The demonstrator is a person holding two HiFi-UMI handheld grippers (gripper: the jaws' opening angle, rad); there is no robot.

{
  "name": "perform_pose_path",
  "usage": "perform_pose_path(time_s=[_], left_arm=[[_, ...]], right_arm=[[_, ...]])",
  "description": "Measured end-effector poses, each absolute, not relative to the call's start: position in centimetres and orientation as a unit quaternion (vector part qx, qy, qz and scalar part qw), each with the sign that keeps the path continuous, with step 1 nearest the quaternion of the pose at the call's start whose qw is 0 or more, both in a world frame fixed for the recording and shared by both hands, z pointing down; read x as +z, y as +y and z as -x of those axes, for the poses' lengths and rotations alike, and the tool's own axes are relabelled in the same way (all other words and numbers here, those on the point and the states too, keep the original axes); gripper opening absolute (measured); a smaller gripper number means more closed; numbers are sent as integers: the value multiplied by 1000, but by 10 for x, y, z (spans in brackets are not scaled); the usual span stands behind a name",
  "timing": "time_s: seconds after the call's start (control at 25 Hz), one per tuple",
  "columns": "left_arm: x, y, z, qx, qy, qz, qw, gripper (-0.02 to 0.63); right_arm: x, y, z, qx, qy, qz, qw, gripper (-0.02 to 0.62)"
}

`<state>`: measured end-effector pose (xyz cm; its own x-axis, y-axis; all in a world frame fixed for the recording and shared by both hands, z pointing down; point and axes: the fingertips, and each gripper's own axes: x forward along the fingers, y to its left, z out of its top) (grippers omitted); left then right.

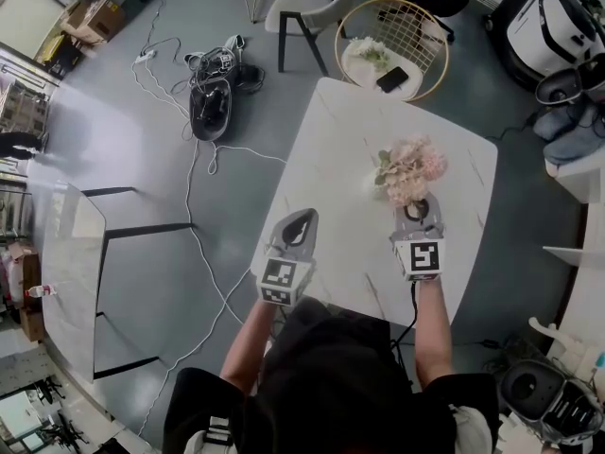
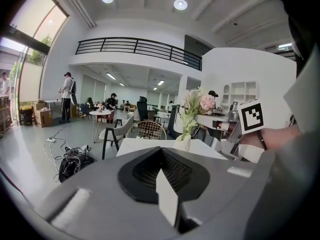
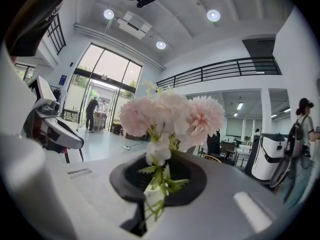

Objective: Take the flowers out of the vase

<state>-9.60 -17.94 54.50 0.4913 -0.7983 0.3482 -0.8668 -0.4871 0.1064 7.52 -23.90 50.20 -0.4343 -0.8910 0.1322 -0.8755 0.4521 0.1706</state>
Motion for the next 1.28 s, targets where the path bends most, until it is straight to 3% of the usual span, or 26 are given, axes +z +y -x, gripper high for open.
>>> perform_pose_path(time_s=[1.28], left_arm=[[513, -138, 106, 98, -478, -866, 112, 8]], right_arm=[[420, -191, -83, -112, -817, -562, 63, 35]])
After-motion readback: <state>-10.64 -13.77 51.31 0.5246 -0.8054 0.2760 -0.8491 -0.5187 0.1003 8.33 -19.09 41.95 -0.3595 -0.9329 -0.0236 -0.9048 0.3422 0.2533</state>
